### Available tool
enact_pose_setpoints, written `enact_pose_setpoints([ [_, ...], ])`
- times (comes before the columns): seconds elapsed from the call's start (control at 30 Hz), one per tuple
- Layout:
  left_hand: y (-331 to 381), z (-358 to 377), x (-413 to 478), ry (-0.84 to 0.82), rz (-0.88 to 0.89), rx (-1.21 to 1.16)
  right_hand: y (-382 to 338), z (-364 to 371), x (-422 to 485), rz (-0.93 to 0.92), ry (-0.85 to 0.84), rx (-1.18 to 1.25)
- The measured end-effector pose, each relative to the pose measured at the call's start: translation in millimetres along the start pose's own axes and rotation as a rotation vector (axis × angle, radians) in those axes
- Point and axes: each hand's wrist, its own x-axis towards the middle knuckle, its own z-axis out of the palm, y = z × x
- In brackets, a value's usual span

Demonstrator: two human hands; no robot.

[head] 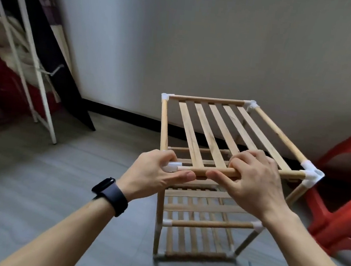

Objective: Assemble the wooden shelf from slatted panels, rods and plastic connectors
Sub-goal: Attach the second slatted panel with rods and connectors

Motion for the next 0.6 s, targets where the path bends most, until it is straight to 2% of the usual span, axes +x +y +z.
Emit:
enact_pose_setpoints([
  [0.17, -8.8, -0.9, 1.9, -0.11, 0.06, 0.0, 8.3, -2.3, -2.2, 0.006, 0.022, 0.063],
  [0.47, -3.7, 9.4, -1.4, 0.036, -0.021, -0.092, 6.7, -2.7, 0.4, 0.035, 0.094, 0.109],
  [0.6, 5.9, 7.9, -0.9, -0.02, -0.063, -0.24, 4.3, -6.9, 5.7, 0.058, 0.029, 0.072],
])
